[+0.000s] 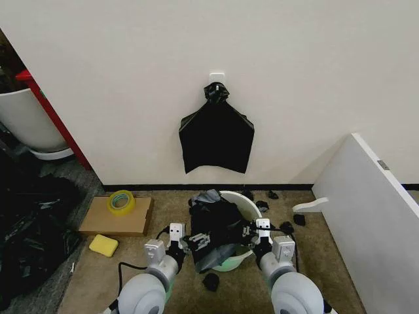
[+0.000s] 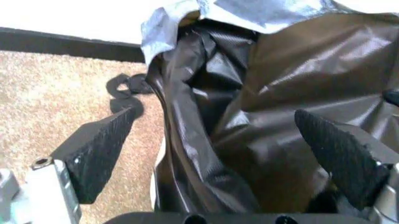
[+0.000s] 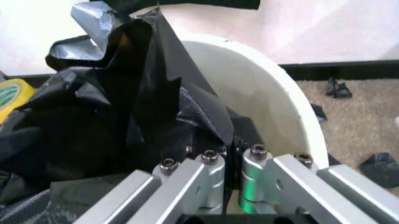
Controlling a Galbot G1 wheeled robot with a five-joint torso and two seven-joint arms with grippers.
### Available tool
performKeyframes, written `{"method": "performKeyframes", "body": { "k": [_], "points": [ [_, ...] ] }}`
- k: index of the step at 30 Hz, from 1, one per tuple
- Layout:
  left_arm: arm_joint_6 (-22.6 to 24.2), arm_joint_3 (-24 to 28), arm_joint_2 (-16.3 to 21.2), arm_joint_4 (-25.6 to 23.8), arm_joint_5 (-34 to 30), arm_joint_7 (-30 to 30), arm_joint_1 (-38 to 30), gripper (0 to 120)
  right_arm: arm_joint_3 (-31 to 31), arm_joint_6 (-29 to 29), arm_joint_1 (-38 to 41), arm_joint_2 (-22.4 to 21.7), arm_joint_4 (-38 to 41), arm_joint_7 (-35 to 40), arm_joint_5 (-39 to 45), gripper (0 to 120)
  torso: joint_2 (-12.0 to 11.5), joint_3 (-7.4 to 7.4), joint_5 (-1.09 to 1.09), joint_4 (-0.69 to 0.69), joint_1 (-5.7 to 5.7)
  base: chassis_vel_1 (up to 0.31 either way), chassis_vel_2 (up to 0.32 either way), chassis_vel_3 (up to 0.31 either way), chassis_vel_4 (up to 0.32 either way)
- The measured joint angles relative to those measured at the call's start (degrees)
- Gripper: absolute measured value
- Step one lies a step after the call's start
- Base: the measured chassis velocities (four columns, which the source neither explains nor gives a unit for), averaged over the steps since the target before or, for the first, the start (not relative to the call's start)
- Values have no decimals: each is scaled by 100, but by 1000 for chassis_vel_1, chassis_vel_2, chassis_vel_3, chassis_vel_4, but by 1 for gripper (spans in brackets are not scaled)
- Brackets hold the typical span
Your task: Place the garbage bag over the trash bin.
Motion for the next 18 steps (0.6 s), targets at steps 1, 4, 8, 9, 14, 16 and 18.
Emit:
{"method": "performKeyframes", "body": {
  "k": [1,4,8,9,14,16,18],
  "points": [
    [114,32,0,10,-69,-96,-100,100,-1,17,4,-3,-21,-17,-61,0,0,0,0,1,0,0,0,0,0],
    [399,123,-5,24,-210,-366,-335,100,0,81,21,-9,-94,-70,-234,0,0,0,0,0,0,0,0,0,0],
    [746,335,-48,44,-351,-697,-757,99,12,144,30,-7,-181,-120,-382,0,0,0,0,0,0,0,0,0,0],
    [746,335,-48,44,-351,-697,-757,99,12,144,30,-7,-181,-120,-382,0,0,0,0,0,0,0,0,0,0],
    [1388,714,-183,84,-595,-1321,-1259,99,0,147,-28,29,-190,-129,-425,0,0,0,1,0,0,0,0,0,0],
    [1457,755,-208,101,-622,-1387,-1301,99,-1,147,-33,34,-187,-129,-426,0,0,0,0,0,0,0,0,0,0],
    [1668,877,-288,153,-729,-1606,-1426,99,1,144,-48,41,-163,-130,-426,0,0,0,0,0,0,0,0,0,0]
  ]
}}
